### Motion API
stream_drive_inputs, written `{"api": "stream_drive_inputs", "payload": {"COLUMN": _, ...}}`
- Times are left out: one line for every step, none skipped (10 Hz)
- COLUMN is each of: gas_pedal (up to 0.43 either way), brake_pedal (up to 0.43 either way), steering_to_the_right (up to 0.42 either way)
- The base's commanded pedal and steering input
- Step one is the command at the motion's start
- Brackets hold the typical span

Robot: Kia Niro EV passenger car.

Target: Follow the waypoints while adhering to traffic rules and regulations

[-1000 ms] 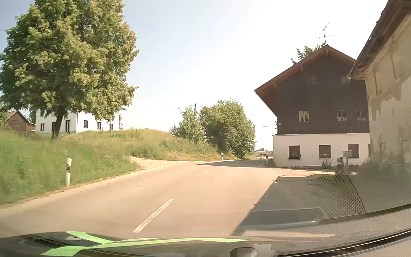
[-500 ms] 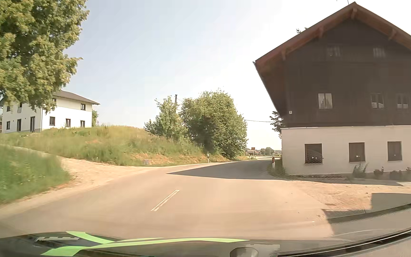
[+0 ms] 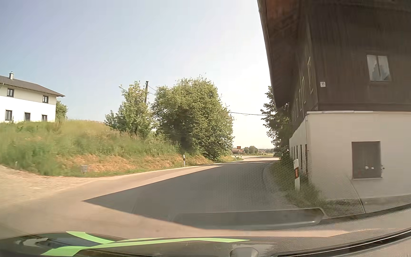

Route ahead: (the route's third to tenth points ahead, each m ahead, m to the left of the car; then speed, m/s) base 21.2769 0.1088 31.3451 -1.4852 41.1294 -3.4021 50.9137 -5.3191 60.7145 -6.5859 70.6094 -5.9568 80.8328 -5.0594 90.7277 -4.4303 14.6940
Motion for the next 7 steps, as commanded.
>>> {"api": "stream_drive_inputs", "payload": {"gas_pedal": 0.059, "brake_pedal": 0.000, "steering_to_the_right": 0.038}}
{"api": "stream_drive_inputs", "payload": {"gas_pedal": 0.059, "brake_pedal": 0.000, "steering_to_the_right": 0.038}}
{"api": "stream_drive_inputs", "payload": {"gas_pedal": 0.059, "brake_pedal": 0.000, "steering_to_the_right": 0.038}}
{"api": "stream_drive_inputs", "payload": {"gas_pedal": 0.059, "brake_pedal": 0.000, "steering_to_the_right": 0.038}}
{"api": "stream_drive_inputs", "payload": {"gas_pedal": 0.059, "brake_pedal": 0.000, "steering_to_the_right": 0.038}}
{"api": "stream_drive_inputs", "payload": {"gas_pedal": 0.059, "brake_pedal": 0.000, "steering_to_the_right": 0.038}}
{"api": "stream_drive_inputs", "payload": {"gas_pedal": 0.067, "brake_pedal": 0.000, "steering_to_the_right": 0.038}}
